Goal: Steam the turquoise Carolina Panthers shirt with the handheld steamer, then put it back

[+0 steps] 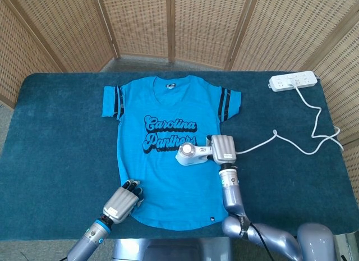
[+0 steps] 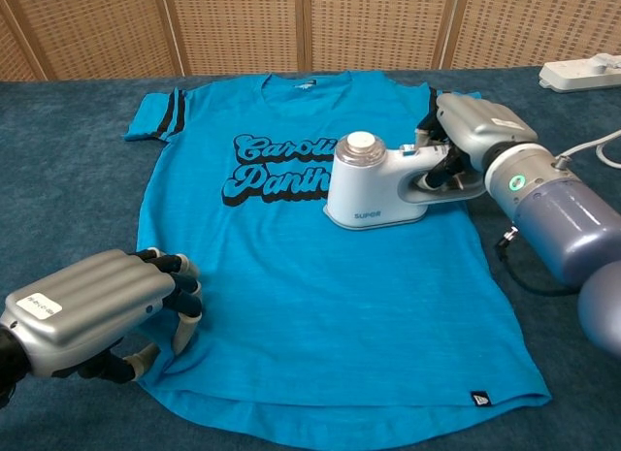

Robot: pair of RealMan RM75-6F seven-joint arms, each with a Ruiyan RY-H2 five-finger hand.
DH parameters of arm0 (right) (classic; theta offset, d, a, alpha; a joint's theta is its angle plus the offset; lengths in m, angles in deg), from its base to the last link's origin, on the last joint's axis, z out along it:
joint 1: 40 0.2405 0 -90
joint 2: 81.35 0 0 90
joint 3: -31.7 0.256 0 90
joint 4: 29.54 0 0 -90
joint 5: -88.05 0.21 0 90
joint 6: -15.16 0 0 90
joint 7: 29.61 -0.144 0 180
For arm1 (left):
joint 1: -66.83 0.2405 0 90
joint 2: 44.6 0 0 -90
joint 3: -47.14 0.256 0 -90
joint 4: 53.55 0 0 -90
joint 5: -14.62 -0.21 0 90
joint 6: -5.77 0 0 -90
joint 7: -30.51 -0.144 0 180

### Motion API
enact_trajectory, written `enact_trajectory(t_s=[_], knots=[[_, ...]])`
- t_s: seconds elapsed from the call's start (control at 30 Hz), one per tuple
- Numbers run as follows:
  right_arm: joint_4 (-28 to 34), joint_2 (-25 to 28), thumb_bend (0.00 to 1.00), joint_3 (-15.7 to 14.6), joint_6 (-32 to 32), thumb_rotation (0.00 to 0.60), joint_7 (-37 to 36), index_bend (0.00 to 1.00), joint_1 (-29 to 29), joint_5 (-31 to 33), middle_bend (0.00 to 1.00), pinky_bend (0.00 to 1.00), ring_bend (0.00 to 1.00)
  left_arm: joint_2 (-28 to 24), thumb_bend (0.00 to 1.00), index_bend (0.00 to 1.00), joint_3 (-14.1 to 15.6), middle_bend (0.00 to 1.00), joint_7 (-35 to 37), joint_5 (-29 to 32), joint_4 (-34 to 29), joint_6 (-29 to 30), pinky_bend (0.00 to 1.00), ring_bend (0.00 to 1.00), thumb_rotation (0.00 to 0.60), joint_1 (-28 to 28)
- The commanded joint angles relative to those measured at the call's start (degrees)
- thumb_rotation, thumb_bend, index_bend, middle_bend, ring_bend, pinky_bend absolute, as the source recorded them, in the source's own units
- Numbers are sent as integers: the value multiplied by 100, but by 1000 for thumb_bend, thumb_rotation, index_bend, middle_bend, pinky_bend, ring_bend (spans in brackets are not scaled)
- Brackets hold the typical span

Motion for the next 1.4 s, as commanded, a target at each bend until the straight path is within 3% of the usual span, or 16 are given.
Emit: enact_trajectory(t_s=[0.03, 0.47, 0.73, 1.4], knots=[[-209, -44, 367, 117, 77, 600, -59, 670, 105, 45, 671, 572, 668, 0, 472, 662, -2, 355, -13, 18, -2, -3, 167, 173, 552, 3], [-1182, -389, 367, 458, 391, 600, -208, 669, 681, 101, 671, 564, 668, 37, 472, 662, -24, 355, -83, 111, -20, 12, 167, 173, 550, 27], [-1475, -448, 367, 603, 466, 600, -266, 670, 903, 131, 670, 559, 668, 37, 471, 662, -24, 355, -96, 138, -8, 17, 167, 173, 549, 33], [-902, -260, 365, 207, 339, 600, -185, 669, 551, 71, 670, 556, 668, 30, 472, 662, 17, 355, -44, 65, 5, 56, 166, 173, 550, 51]])
